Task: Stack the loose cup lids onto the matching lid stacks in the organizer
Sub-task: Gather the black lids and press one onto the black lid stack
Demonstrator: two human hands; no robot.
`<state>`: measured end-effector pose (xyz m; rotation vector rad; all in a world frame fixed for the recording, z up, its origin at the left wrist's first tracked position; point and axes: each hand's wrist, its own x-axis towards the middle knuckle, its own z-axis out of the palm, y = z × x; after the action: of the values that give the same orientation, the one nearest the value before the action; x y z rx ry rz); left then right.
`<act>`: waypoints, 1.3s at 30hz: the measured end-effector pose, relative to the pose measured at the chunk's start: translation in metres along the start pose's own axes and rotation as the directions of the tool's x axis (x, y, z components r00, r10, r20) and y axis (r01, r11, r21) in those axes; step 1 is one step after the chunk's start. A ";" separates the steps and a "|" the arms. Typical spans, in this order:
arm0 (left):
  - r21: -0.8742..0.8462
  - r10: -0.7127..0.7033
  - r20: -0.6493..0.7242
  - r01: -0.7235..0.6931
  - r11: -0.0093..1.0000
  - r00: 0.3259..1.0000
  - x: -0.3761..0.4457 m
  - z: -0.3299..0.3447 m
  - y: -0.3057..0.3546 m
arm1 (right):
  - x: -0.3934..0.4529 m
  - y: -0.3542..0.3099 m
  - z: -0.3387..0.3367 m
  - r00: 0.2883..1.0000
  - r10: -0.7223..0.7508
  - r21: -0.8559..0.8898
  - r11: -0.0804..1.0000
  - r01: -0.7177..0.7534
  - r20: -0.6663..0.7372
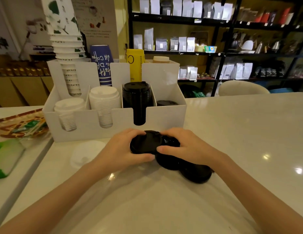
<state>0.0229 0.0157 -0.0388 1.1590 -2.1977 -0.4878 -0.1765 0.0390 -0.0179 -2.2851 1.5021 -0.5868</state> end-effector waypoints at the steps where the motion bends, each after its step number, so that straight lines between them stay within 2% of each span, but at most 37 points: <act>1: -0.014 0.001 -0.036 -0.002 1.000 0.999 0.002 -0.005 0.002 | 0.004 -0.002 -0.005 1.000 -0.002 0.056 0.998 0.002 -0.007; 4: -0.006 0.019 -0.119 -0.020 1.000 0.993 0.013 -0.020 0.012 | 0.017 -0.005 -0.020 0.999 -0.005 0.180 0.984 0.014 -0.049; 11: -0.032 0.014 -0.313 -0.025 0.999 0.950 0.049 -0.055 0.028 | 0.062 -0.009 -0.049 0.974 -0.016 0.316 0.944 0.089 -0.227; 17: -0.046 -0.025 -0.447 0.005 0.999 0.894 0.086 -0.064 0.022 | 0.100 -0.009 -0.060 0.904 -0.092 0.289 0.930 0.228 -0.418; 21: -0.016 -0.034 -0.486 0.030 0.999 0.873 0.108 -0.066 0.017 | 0.123 -0.002 -0.058 0.866 -0.108 0.288 0.917 0.277 -0.488; 28: -0.009 -0.072 -0.549 0.080 0.997 0.833 0.130 -0.054 0.000 | 0.144 0.011 -0.050 0.889 -0.095 0.372 0.884 0.282 -0.448; 39: 0.049 -0.097 -0.449 0.133 0.990 0.888 0.138 -0.047 -0.012 | 0.158 0.032 -0.050 0.936 -0.034 0.405 0.895 0.185 -0.351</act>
<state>0.0005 -0.1078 0.0359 1.3007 -1.7695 -0.1579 -0.1714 -0.1219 0.0324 -1.9932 1.2157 -1.2640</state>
